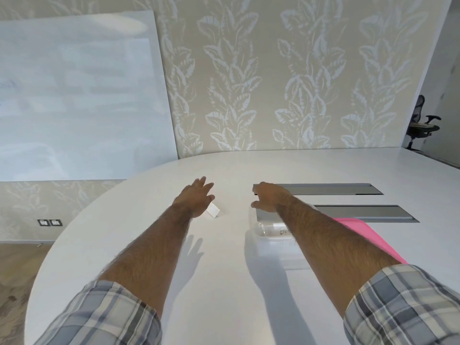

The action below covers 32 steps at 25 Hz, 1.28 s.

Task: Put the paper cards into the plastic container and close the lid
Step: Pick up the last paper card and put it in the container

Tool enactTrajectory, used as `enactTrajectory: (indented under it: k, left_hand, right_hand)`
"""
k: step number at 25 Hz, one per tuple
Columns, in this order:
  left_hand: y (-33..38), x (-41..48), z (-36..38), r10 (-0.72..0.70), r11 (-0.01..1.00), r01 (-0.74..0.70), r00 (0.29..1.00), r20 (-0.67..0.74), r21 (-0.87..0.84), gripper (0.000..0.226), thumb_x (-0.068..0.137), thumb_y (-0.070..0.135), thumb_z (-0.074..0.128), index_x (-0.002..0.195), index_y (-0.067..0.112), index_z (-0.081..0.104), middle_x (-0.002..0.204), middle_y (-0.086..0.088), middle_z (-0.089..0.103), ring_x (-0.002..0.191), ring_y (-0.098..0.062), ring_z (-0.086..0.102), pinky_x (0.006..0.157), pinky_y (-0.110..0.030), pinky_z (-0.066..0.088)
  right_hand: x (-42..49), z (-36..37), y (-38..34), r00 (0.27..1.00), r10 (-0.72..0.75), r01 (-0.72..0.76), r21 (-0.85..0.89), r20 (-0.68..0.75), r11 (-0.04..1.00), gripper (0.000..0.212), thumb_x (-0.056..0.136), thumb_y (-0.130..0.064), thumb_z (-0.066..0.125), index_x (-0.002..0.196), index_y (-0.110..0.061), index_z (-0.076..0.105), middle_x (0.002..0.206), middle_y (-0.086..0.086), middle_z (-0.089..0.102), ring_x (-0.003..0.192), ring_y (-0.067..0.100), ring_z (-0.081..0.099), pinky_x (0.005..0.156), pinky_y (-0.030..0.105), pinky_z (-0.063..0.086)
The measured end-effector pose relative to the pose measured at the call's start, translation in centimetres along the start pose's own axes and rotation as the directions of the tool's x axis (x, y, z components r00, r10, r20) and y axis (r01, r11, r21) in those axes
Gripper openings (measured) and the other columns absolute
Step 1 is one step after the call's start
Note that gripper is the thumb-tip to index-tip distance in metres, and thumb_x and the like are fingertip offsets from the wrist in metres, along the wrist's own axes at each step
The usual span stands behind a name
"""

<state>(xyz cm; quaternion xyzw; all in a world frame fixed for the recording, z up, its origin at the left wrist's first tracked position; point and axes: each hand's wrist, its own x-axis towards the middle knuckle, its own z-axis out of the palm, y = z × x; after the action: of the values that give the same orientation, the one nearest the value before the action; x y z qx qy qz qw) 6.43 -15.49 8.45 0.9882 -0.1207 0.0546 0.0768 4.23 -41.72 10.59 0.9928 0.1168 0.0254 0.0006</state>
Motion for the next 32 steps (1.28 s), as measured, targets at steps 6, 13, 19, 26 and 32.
enactTrajectory:
  k: [6,13,19,26,32]
  left_hand:
    - [-10.4,2.7,0.0,0.043,0.999,-0.044,0.998,0.050,0.018,0.058,0.105,0.042,0.032,0.159,0.032,0.015,0.169,0.002,-0.003,0.156,-0.018,-0.002,0.124,-0.046,0.012]
    - [-16.5,5.6,1.5,0.120,0.992,-0.123,0.986,0.113,0.026,0.061,0.105,0.040,0.035,0.160,0.028,0.013,0.169,-0.001,-0.004,0.156,-0.020,-0.001,0.125,-0.041,0.008]
    - [-18.4,8.9,3.1,0.155,0.988,-0.156,0.975,0.156,-0.010,0.062,0.105,0.037,0.038,0.161,0.028,0.011,0.169,0.001,-0.005,0.156,-0.018,-0.003,0.125,-0.040,0.006]
    - [-19.7,11.7,5.7,0.170,0.985,-0.168,0.965,0.202,-0.024,0.063,0.105,0.033,0.040,0.161,0.027,0.012,0.169,0.001,-0.004,0.155,-0.016,-0.004,0.124,-0.039,0.005]
    - [-20.4,13.1,7.6,0.176,0.984,-0.175,0.961,0.212,-0.025,0.063,0.104,0.032,0.042,0.160,0.028,0.014,0.169,0.003,-0.002,0.155,-0.016,-0.002,0.124,-0.040,0.008]
  right_hand:
    - [5.7,1.5,-7.8,0.996,0.079,-0.081,0.036,0.032,0.996,0.058,0.092,-0.048,0.054,0.140,-0.015,0.048,0.140,0.004,0.051,0.128,0.027,0.052,0.102,0.045,0.046]
    - [10.8,4.8,-12.9,0.982,0.160,-0.163,0.025,0.101,0.986,0.058,0.092,-0.049,0.054,0.138,-0.013,0.049,0.138,0.006,0.053,0.127,0.027,0.052,0.100,0.044,0.046]
    - [15.7,6.6,-14.3,0.970,0.194,-0.199,0.020,0.149,0.980,0.042,0.093,-0.042,0.055,0.119,-0.009,0.053,0.124,0.008,0.059,0.115,0.027,0.056,0.086,0.038,0.048]
    - [20.0,8.5,-15.5,0.943,0.321,-0.322,-0.004,0.089,0.947,0.029,0.095,-0.035,0.056,0.112,-0.011,0.061,0.116,0.007,0.066,0.106,0.029,0.064,0.082,0.035,0.049]
    - [22.1,11.6,-15.6,0.928,0.343,-0.347,0.002,0.145,0.938,0.017,0.089,-0.018,0.060,0.105,-0.011,0.063,0.108,0.005,0.068,0.096,0.029,0.067,0.074,0.032,0.050]
